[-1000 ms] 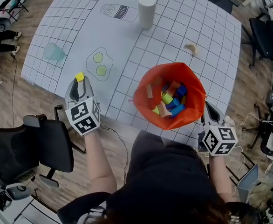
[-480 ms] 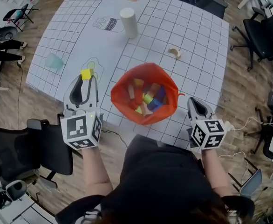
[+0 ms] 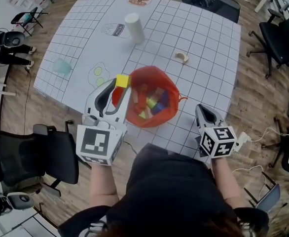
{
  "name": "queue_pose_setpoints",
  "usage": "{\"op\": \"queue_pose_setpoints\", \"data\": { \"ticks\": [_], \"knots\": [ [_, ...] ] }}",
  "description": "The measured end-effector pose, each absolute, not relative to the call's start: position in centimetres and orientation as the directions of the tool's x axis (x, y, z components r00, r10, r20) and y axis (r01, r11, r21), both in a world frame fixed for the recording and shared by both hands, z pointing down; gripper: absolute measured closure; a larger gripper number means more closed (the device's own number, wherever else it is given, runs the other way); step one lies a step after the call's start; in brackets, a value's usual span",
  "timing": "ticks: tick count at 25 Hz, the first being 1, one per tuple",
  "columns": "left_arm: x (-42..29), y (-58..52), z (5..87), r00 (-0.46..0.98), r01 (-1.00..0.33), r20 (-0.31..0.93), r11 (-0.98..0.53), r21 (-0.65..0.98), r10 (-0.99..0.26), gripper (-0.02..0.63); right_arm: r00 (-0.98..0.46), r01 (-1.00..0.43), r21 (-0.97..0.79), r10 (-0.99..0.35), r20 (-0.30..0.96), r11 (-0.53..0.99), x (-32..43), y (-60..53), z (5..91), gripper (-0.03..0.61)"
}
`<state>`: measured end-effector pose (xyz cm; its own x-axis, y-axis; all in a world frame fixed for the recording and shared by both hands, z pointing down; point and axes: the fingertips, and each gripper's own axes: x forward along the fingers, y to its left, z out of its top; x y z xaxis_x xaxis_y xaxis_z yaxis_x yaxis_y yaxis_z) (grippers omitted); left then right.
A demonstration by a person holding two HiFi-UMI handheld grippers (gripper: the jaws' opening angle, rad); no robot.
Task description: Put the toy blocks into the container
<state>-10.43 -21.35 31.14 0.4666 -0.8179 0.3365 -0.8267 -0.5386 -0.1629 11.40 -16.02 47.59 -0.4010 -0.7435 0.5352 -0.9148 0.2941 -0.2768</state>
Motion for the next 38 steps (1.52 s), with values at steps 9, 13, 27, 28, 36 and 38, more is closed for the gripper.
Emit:
{"op": "queue_pose_setpoints", "data": {
  "ticks": [9,13,27,28,36,38],
  "knots": [
    [-6.1,-19.5,33.2,0.524,-0.742,0.384,-0.629,-0.233,-0.76,0.447,-0.423,-0.905,-0.285,-0.741,0.522,0.317,11.7,-14.6,47.1,0.563],
    [-6.1,-19.2,33.3,0.507,-0.758,0.37,-0.607,-0.239,-0.779,0.444,-0.424,-0.905,-0.284,-0.74,0.522,0.317,12.1,-14.0,47.0,0.563],
    [-14.1,-17.9,32.6,0.28,-0.928,0.278,-0.334,-0.168,-0.919,0.575,-0.448,-0.894,-0.258,-0.739,0.503,0.366,11.9,-13.8,45.4,0.563],
    [-15.0,-17.9,32.7,0.259,-0.936,0.278,-0.311,-0.162,-0.925,0.575,-0.449,-0.893,-0.253,-0.741,0.5,0.371,11.9,-14.0,45.1,0.563],
    [-18.7,-16.7,34.5,0.143,-0.965,0.314,-0.202,-0.165,-0.939,0.575,-0.461,-0.886,-0.191,-0.753,0.47,0.423,11.7,-16.6,42.7,0.563],
    [-18.9,-16.5,35.0,0.133,-0.968,0.323,-0.192,-0.159,-0.937,0.575,-0.472,-0.879,-0.176,-0.753,0.459,0.444,11.3,-17.3,42.0,0.563]
  ]
}}
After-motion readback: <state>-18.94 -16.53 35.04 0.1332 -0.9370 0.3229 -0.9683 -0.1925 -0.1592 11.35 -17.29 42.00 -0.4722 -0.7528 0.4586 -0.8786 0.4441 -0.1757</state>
